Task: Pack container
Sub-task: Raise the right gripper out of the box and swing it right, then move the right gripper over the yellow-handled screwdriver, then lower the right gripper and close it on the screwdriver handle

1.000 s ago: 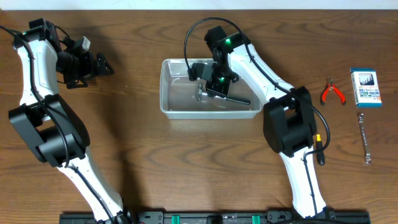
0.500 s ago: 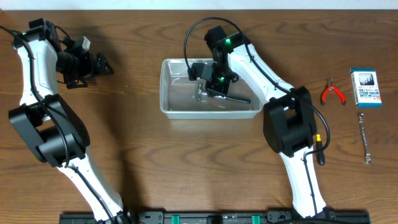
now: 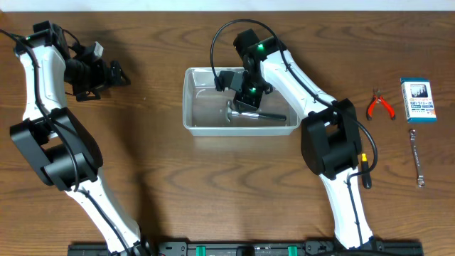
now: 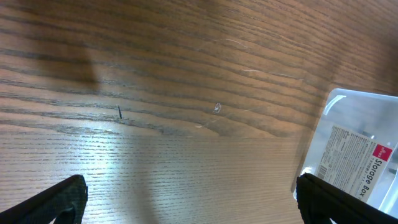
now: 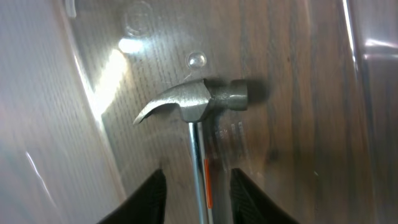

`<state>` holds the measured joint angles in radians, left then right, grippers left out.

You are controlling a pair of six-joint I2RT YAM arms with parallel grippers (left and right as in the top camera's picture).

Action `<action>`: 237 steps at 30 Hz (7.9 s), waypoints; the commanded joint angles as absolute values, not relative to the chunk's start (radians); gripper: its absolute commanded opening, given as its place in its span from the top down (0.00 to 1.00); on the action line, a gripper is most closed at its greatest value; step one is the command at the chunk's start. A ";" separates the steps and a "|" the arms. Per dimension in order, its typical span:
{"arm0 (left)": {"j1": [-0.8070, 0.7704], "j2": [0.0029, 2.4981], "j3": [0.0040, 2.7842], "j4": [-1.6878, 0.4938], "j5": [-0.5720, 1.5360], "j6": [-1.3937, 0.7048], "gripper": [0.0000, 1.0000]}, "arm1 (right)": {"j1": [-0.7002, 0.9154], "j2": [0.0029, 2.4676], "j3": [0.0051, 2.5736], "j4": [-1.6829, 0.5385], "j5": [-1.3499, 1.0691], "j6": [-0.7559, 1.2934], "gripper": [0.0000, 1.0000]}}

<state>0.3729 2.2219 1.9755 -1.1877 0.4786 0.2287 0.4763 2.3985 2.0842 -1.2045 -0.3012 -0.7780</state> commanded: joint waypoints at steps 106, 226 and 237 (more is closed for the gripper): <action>0.375 2.192 1.996 -1.190 0.474 0.230 0.02 | -0.168 1.396 1.613 -1.568 0.004 -0.175 0.01; 0.375 2.192 1.996 -1.190 0.474 0.230 0.02 | -0.315 1.788 0.997 -0.907 0.070 -0.345 0.01; 0.375 2.192 1.996 -1.190 0.474 0.230 0.02 | -0.315 1.788 0.996 -0.896 0.071 -0.305 0.01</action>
